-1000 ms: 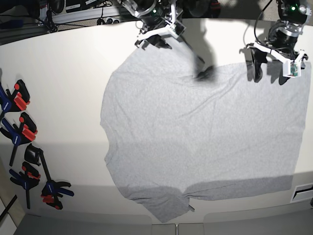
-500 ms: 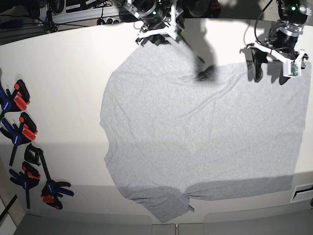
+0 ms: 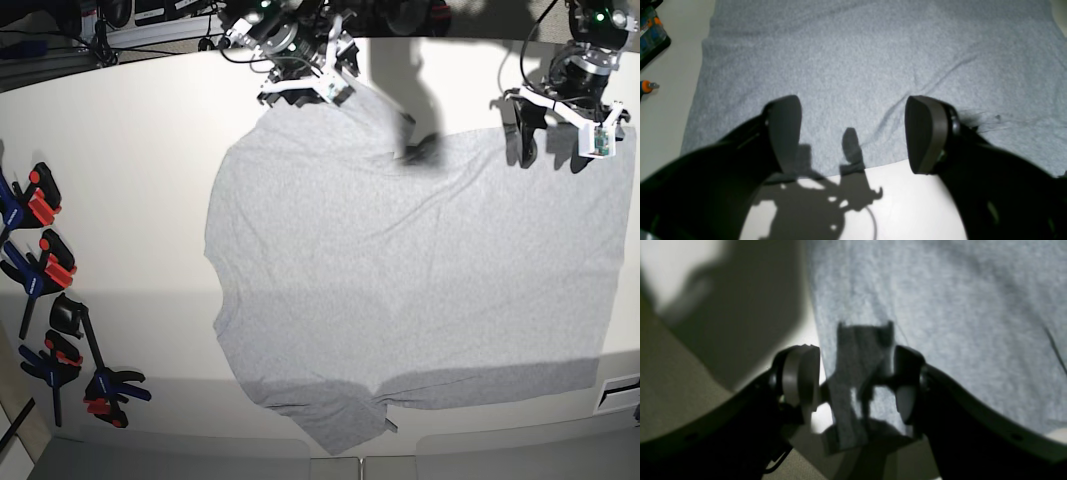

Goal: Fold the T-shirt properly
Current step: 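Grasp the shirt shoulders with both grippers and pull them toward the robot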

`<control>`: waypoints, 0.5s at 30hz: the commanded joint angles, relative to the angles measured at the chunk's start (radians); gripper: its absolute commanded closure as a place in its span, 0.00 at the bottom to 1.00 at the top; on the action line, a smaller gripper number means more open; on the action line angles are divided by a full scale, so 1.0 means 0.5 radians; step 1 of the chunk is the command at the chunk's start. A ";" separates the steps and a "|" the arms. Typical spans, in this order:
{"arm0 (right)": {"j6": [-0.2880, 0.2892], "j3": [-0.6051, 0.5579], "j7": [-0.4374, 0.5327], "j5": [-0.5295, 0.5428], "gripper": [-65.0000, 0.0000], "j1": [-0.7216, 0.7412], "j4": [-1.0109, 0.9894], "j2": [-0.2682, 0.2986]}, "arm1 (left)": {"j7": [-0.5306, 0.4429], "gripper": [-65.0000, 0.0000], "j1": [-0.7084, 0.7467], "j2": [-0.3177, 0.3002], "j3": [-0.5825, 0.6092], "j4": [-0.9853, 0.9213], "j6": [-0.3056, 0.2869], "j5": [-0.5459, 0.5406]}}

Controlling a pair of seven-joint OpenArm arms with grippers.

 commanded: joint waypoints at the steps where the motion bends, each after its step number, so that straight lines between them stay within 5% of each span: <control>1: -0.018 0.037 -0.197 -0.115 0.48 -0.008 -0.021 0.036 | -0.048 0.32 0.006 -0.018 -0.009 0.034 0.001 -0.011; 5: 0.020 0.043 -0.204 -0.114 0.54 -0.008 -0.021 0.085 | -0.047 0.32 0.006 -0.018 -0.009 0.034 0.000 -0.008; 9: 0.019 0.041 -0.189 -0.115 1.00 -0.008 -0.021 0.126 | -0.001 0.32 0.005 -0.018 -0.009 0.034 -0.008 0.176; 15: 0.018 0.043 -0.179 -0.230 1.00 -0.008 -0.021 0.168 | 0.127 0.32 0.005 -0.018 -0.009 0.034 -0.233 0.491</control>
